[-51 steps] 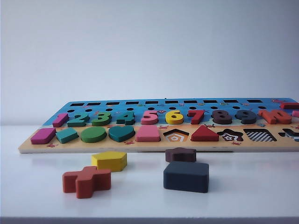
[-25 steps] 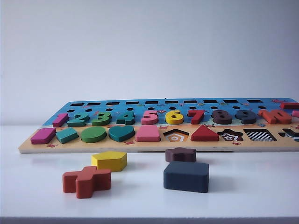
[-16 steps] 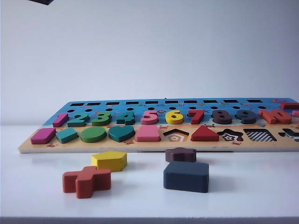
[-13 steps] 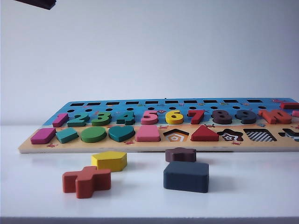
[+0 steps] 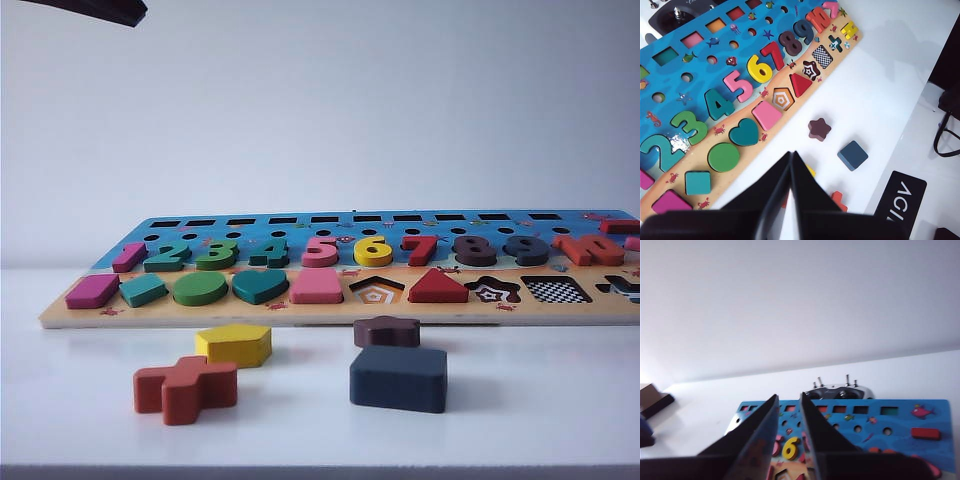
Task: Insert the cube into the slot.
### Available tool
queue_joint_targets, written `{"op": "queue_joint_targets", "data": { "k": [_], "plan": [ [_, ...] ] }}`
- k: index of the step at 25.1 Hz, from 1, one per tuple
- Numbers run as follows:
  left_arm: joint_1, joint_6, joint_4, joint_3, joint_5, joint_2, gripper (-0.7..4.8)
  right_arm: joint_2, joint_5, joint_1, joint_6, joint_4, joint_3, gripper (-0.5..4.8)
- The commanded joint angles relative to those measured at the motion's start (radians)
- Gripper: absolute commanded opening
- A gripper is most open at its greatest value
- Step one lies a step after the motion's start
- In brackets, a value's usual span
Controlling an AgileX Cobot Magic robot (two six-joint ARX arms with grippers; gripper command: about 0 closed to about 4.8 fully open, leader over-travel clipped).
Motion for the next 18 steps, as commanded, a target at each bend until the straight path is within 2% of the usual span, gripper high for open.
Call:
{"op": "queue_joint_targets", "data": {
  "k": [1,2,5,12,15,18],
  "plan": [
    [0.0,-0.002,0.014,0.005,0.005,0.001,0.1,0.042,-0.156,-0.001,-0.054,-0.134,0.068,1.19],
    [0.0,-0.002,0.014,0.005,0.004,0.001,0.1,0.058,-0.198,-0.001,-0.092,-0.192,0.092,1.32],
    [0.0,-0.002,0.014,0.005,0.004,0.001,0.1,0.077,-0.233,0.0,-0.129,-0.246,0.111,1.49],
    [0.0,-0.002,0.016,0.003,0.005,0.001,0.1,0.133,-0.325,0.024,-0.145,-0.274,0.116,1.81],
    [0.0,-0.002,0.017,0.001,0.004,0.001,0.1,0.219,-0.304,0.081,-0.222,-0.27,0.124,1.86],
    [0.0,-0.002,0.017,0.001,0.004,0.001,0.1,0.298,-0.21,0.115,-0.262,-0.268,0.158,1.86]
  ]
}}
